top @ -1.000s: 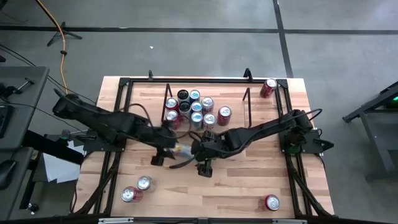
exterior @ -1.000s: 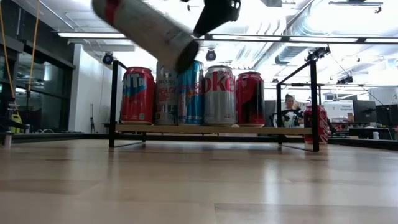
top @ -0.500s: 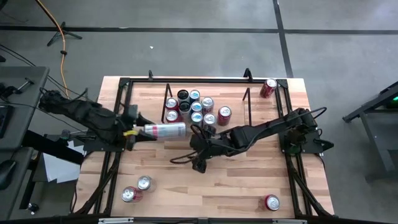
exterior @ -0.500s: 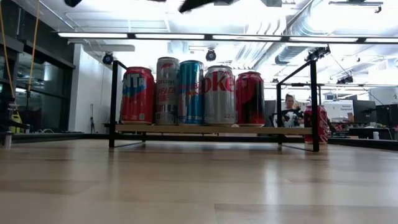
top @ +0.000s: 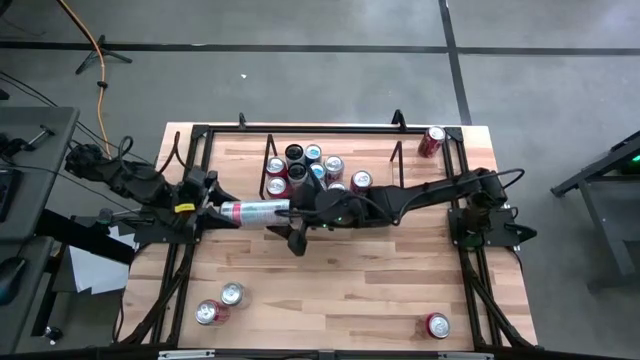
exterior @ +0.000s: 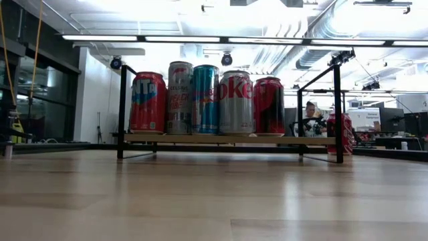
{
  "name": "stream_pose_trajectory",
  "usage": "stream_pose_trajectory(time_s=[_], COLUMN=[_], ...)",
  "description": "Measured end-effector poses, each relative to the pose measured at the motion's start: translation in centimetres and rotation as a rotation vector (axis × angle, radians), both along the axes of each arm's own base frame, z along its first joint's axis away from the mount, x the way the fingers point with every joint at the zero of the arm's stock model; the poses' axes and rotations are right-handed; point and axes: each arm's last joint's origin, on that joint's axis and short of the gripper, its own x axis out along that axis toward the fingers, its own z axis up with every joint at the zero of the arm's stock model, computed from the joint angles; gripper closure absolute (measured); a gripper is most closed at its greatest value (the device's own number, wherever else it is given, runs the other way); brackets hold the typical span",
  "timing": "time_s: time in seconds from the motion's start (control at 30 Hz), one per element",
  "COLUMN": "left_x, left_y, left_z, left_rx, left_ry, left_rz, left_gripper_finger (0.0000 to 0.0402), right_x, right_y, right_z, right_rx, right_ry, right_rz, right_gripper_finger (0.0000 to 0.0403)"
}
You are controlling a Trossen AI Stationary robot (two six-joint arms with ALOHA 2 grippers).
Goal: Place canned beverage on shelf
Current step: Put the white-pink soda can on the shelf aligned with the other white-pink soda cans
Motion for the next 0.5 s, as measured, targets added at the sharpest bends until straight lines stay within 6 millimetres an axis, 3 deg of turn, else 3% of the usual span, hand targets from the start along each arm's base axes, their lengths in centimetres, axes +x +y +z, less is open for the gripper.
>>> stream_pose_trajectory(time_s=[0.17, 0.37, 0.5], left_x=[0.01, 0.03, 0.03], left_y=[0.0, 0.04, 0.04], left_z=[-0.07, 0.03, 0.03], left_rx=[0.021, 0.038, 0.041], left_ry=[0.005, -0.008, -0.009], left_rz=[-0.001, 0.008, 0.01], left_gripper_finger=[0.0207, 0.0207, 0.0207], right_x=[0.06, 0.06, 0.06], right_y=[-0.04, -0.02, -0.06], right_z=[0.87, 1.02, 1.04], right_rx=[0.046, 0.052, 0.057], right_ry=[-0.063, -0.076, -0.079], right_rz=[0.103, 0.109, 0.1], right_gripper_finger=[0.0052, 0.0052, 0.0075])
